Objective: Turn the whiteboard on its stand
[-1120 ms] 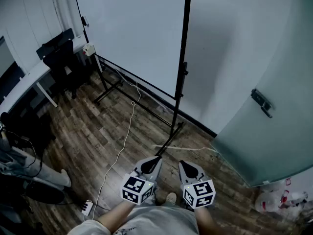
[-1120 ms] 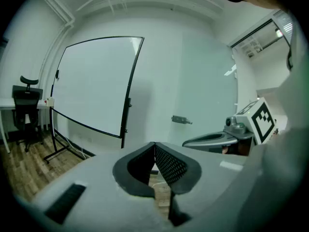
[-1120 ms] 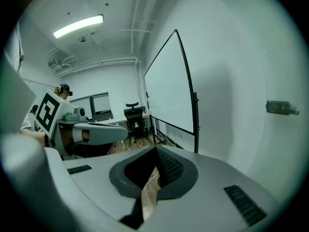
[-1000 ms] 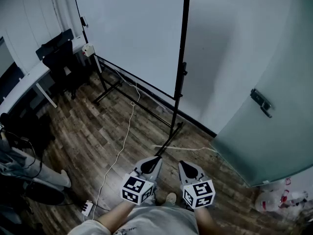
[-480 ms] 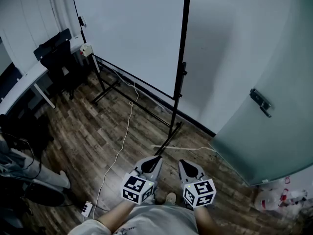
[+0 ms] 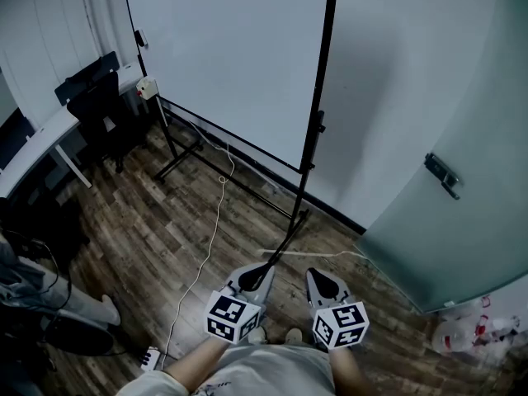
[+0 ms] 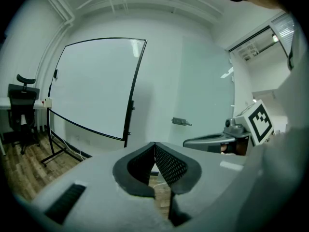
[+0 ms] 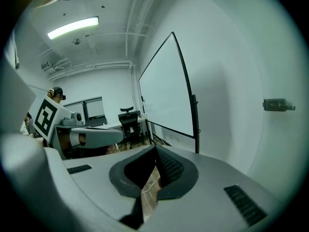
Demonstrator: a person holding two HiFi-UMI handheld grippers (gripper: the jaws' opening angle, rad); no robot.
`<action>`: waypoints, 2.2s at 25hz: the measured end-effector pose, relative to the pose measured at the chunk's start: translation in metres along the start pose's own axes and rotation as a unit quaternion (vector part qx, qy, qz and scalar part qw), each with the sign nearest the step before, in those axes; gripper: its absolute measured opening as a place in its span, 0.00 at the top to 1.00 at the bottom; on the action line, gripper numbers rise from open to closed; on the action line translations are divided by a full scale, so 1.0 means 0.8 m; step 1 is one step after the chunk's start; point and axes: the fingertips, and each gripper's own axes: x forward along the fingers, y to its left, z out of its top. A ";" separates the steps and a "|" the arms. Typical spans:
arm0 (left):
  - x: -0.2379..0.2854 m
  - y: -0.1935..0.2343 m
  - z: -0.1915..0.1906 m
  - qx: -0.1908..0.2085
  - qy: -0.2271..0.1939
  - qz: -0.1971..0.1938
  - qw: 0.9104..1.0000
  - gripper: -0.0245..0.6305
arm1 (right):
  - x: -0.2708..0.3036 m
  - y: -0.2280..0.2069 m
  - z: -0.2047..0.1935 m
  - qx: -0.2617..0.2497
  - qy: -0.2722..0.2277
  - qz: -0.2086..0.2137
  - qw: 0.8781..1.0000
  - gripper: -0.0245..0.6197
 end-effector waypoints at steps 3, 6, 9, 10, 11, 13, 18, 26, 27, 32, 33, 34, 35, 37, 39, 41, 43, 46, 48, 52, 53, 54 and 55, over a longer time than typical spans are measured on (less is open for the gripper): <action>-0.011 0.012 -0.001 -0.001 -0.002 -0.005 1.000 0.95 | 0.005 0.012 -0.001 0.000 -0.002 -0.006 1.000 0.95; -0.017 0.023 -0.005 -0.005 -0.002 -0.009 1.000 0.95 | 0.009 0.018 -0.003 0.003 -0.001 -0.014 1.000 0.95; -0.015 0.026 -0.007 -0.006 0.001 -0.014 1.000 0.95 | 0.011 0.017 -0.007 0.009 0.002 -0.023 1.000 0.95; -0.012 0.026 -0.008 -0.005 0.001 -0.017 1.000 0.95 | 0.012 0.014 -0.009 0.011 0.002 -0.025 1.000 0.95; -0.009 0.026 -0.009 -0.005 0.002 -0.020 1.000 0.95 | 0.013 0.011 -0.011 0.012 0.002 -0.027 1.000 0.95; 0.002 0.028 -0.009 -0.003 0.003 -0.024 1.000 0.95 | 0.020 0.001 -0.012 0.014 0.002 -0.029 0.999 0.95; 0.031 0.044 -0.002 -0.001 0.003 -0.023 1.000 0.95 | 0.048 -0.021 -0.001 0.011 -0.002 -0.026 1.000 0.95; 0.104 0.082 0.023 -0.002 0.000 -0.012 1.000 0.95 | 0.110 -0.079 0.035 0.001 -0.008 -0.017 1.000 0.95; 0.116 0.087 0.027 -0.002 -0.001 -0.010 1.000 0.95 | 0.118 -0.089 0.041 0.000 -0.009 -0.015 1.000 0.95; 0.172 0.112 0.053 -0.002 -0.009 0.002 1.000 0.95 | 0.162 -0.138 0.067 -0.003 -0.011 -0.008 1.000 0.95; 0.182 0.117 0.058 -0.003 -0.010 0.004 1.000 0.95 | 0.170 -0.146 0.073 -0.004 -0.011 -0.005 1.000 0.95; 0.192 0.121 0.062 -0.003 -0.011 0.007 1.000 0.95 | 0.178 -0.154 0.078 -0.005 -0.012 -0.002 1.000 0.95; 0.203 0.125 0.065 -0.004 -0.010 0.010 1.000 0.95 | 0.186 -0.162 0.083 -0.006 -0.012 0.001 1.000 0.95; 0.222 0.129 0.071 -0.007 -0.011 0.014 1.000 0.95 | 0.198 -0.178 0.092 -0.007 -0.014 0.007 1.000 0.95; 0.238 0.133 0.078 -0.008 -0.013 0.020 1.000 0.95 | 0.207 -0.193 0.099 -0.008 -0.015 0.011 1.000 0.95; 0.253 0.137 0.084 -0.009 -0.015 0.029 0.999 0.95 | 0.215 -0.210 0.105 -0.007 -0.016 0.015 1.000 0.95; 0.268 0.142 0.089 -0.009 -0.016 0.038 0.999 0.95 | 0.221 -0.227 0.110 -0.008 -0.014 0.017 1.000 0.95; 0.282 0.146 0.097 -0.010 -0.021 0.046 0.999 0.95 | 0.230 -0.248 0.115 -0.015 -0.011 0.017 1.000 0.95; 0.285 0.151 0.097 -0.011 -0.022 0.050 0.998 0.95 | 0.237 -0.255 0.115 -0.014 -0.010 0.014 1.000 0.95; 0.296 0.165 0.099 -0.010 -0.018 0.054 0.998 0.95 | 0.250 -0.263 0.122 -0.009 -0.017 0.013 1.000 0.95; 0.299 0.168 0.101 -0.009 -0.017 0.053 0.998 0.95 | 0.254 -0.264 0.124 -0.008 -0.018 0.013 1.000 0.95; 0.302 0.171 0.103 -0.008 -0.016 0.050 0.999 0.95 | 0.258 -0.264 0.127 -0.006 -0.020 0.013 1.000 0.95; 0.304 0.173 0.105 -0.006 -0.014 0.048 0.999 0.95 | 0.261 -0.264 0.129 -0.004 -0.021 0.012 1.000 0.95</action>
